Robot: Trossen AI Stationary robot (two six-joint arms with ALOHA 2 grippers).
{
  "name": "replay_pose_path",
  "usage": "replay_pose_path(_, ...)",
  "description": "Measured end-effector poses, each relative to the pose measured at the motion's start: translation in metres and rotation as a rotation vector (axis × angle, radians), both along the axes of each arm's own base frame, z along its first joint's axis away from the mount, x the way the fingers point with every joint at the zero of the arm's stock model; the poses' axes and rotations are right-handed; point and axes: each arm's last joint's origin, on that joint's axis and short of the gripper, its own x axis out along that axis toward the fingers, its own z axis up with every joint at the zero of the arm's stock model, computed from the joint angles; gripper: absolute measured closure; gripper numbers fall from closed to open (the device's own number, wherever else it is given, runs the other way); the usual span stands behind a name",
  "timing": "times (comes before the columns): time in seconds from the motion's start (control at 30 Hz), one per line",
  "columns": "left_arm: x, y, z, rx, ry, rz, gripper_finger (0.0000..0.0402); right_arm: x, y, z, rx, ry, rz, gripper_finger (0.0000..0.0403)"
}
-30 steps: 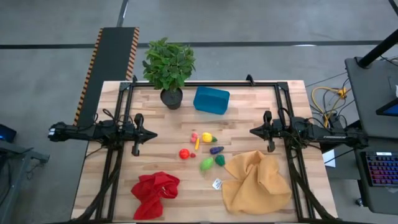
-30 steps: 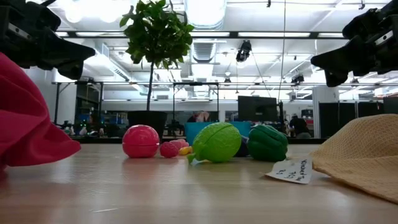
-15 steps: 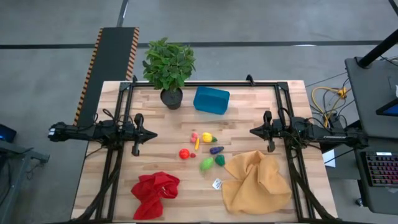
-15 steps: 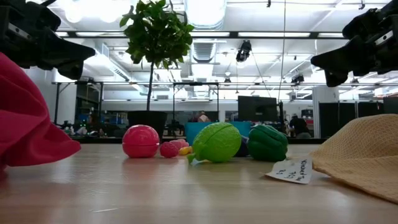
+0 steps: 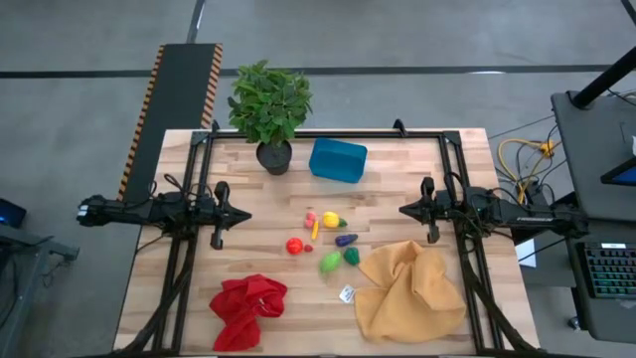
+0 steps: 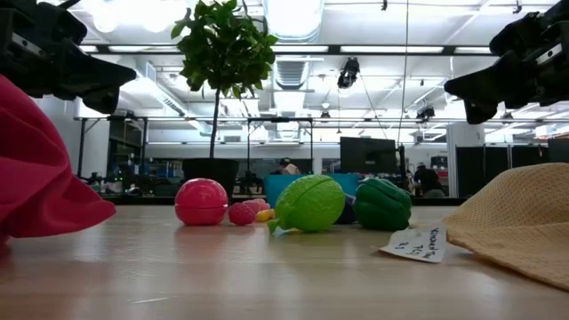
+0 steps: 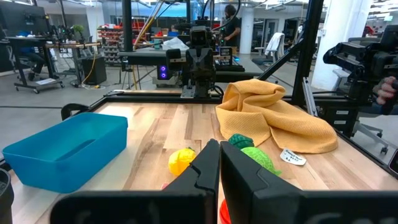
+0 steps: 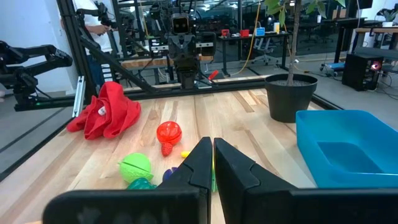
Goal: Pick and placing Produce into tupperware
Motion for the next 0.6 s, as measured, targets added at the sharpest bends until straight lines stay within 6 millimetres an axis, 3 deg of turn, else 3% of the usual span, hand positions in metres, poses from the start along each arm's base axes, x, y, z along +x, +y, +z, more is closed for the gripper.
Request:
replay_pose_path(0.23,0.000,0.000,0.001,0.003,-0.006,0.001,0.0402,0.000,0.000,0.003,-0.002,-0.028,0.000,0.0394)
replay_pose_path(0.4,0.000,0.000,0.002,0.103,-0.025,0.007,0.0402,0.000,0.000,0.005,-0.040,-0.052,-0.006,0.0394)
replay_pose_path(0.6,0.000,0.005,0.012,0.113,-0.109,0.166,0.0401,0.000,-0.005,0.017,-0.049,-0.166,-0.175,0.0389)
